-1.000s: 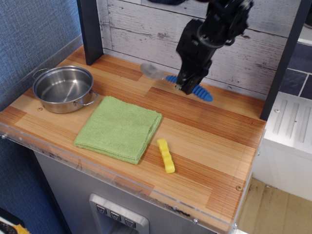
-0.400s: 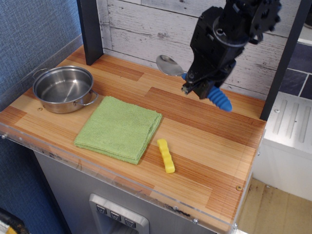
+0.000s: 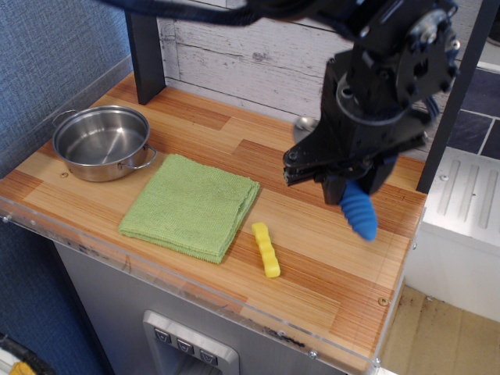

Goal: Place the blue spoon to the right of the yellow vegetable.

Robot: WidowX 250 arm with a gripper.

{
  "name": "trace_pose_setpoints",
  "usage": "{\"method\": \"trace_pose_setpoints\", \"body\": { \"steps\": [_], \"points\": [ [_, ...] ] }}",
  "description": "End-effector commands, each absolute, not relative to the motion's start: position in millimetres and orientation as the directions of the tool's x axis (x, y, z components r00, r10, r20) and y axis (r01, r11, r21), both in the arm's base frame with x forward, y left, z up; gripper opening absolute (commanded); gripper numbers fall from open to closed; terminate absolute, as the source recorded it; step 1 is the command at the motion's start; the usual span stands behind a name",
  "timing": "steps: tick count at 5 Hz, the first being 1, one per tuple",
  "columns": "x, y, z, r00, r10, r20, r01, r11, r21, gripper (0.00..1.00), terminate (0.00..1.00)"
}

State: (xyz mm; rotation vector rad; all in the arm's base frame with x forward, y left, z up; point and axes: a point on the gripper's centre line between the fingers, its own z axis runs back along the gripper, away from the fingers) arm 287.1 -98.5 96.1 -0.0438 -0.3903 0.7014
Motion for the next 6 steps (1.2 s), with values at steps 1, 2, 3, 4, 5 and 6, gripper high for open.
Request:
{"method": "trace_pose_setpoints", "body": {
  "steps": [1, 2, 3, 4, 5, 6],
  "points": [
    [277.8, -99.8, 97.4, 0.869, 0.315, 0.382, -0.325, 0.945, -0.042, 0.0, 0.0],
    [281.0, -94.6, 86.6, 0.891, 0.237, 0.386, -0.257, 0.966, 0.001, 0.0, 0.0],
    [285.8, -88.6, 75.6, 0.9, 0.172, 0.4, -0.207, 0.977, 0.043, 0.0, 0.0],
    [281.0, -77.4, 58.9, 0.906, 0.182, 0.382, -0.21, 0.977, 0.032, 0.0, 0.0],
    [279.5, -78.0, 45.5, 0.918, 0.174, 0.357, -0.198, 0.98, 0.031, 0.0, 0.0],
    [280.5, -79.5, 35.8, 0.926, 0.166, 0.338, -0.185, 0.982, 0.024, 0.0, 0.0]
  ]
}}
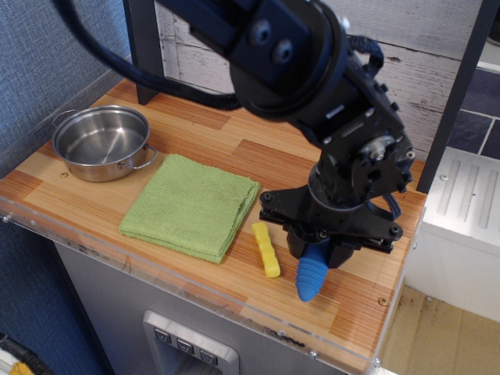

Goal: Place the blue spoon to the right of the yellow vegetable.

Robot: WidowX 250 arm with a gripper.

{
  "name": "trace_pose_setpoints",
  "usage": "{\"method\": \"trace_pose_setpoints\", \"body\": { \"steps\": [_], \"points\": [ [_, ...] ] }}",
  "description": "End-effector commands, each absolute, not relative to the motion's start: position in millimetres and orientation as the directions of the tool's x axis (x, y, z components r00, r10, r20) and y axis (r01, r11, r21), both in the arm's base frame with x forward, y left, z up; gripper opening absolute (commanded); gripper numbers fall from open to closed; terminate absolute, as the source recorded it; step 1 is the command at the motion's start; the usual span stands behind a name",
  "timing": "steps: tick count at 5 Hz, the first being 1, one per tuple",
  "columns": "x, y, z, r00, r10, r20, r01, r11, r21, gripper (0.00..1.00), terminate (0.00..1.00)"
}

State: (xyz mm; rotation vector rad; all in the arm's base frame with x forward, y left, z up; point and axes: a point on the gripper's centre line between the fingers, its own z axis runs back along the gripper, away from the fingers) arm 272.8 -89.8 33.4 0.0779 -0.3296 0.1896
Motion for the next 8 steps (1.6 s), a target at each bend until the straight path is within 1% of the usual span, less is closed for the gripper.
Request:
{"method": "trace_pose_setpoints", "body": {
  "steps": [1, 2, 3, 4, 5, 6, 7, 8],
  "points": [
    [283.3, -81.0, 32.0, 0.929, 0.17, 0.328, -0.183, 0.983, 0.01, 0.0, 0.0],
    [286.9, -80.8, 28.4, 0.943, 0.188, 0.274, -0.195, 0.981, 0.0, 1.0, 0.0],
    [285.3, -78.3, 29.4, 0.942, 0.201, 0.27, -0.215, 0.976, 0.024, 1.0, 0.0],
    [285.2, -74.5, 32.3, 0.935, 0.222, 0.276, -0.233, 0.972, 0.007, 1.0, 0.0],
    [284.2, -74.3, 34.7, 0.934, 0.208, 0.291, -0.212, 0.977, -0.018, 1.0, 0.0],
    [281.7, -72.2, 61.5, 0.892, 0.23, 0.388, -0.226, 0.972, -0.057, 1.0, 0.0],
    [279.7, -69.8, 84.2, 0.864, 0.238, 0.444, -0.231, 0.97, -0.071, 1.0, 0.0],
    [277.7, -69.5, 100.7, 0.85, 0.232, 0.472, -0.228, 0.971, -0.067, 1.0, 0.0]
  ]
}}
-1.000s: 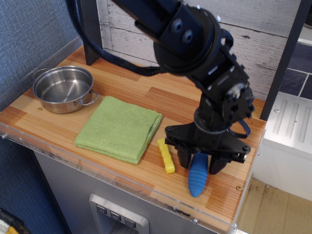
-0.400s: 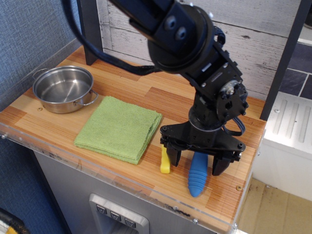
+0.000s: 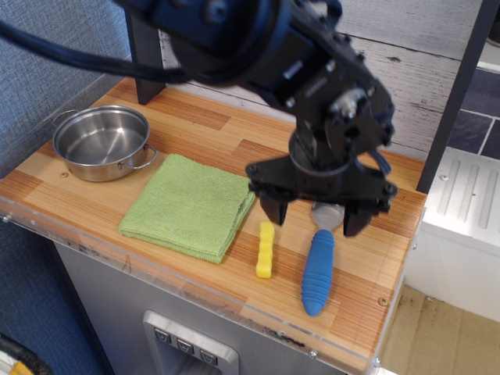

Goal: Place the blue spoon to the right of the yellow vegetable.

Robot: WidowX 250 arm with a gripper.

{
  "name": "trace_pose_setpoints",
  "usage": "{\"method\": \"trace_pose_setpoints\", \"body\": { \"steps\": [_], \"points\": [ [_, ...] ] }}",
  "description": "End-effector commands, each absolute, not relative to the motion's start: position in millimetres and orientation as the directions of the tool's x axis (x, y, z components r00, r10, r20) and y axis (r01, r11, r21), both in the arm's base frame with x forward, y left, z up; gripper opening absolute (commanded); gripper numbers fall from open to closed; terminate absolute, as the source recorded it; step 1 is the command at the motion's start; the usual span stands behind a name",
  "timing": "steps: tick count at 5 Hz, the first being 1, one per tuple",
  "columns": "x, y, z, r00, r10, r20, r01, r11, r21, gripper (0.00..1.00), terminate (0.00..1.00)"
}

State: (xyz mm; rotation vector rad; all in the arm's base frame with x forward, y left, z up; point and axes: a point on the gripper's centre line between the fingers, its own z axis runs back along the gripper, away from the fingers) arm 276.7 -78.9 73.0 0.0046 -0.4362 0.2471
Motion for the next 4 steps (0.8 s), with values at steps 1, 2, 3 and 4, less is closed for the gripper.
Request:
{"method": "trace_pose_setpoints", "body": {
  "steps": [1, 2, 3, 4],
  "points": [
    [273.9, -68.8, 113.6, 0.833, 0.241, 0.498, -0.237, 0.969, -0.073, 1.0, 0.0],
    [273.9, -68.8, 113.6, 0.833, 0.241, 0.498, -0.237, 0.969, -0.073, 1.0, 0.0],
    [273.9, -68.8, 113.6, 0.833, 0.241, 0.498, -0.237, 0.969, -0.073, 1.0, 0.0],
    [273.9, -68.8, 113.6, 0.833, 0.241, 0.498, -0.237, 0.969, -0.073, 1.0, 1.0]
  ]
}}
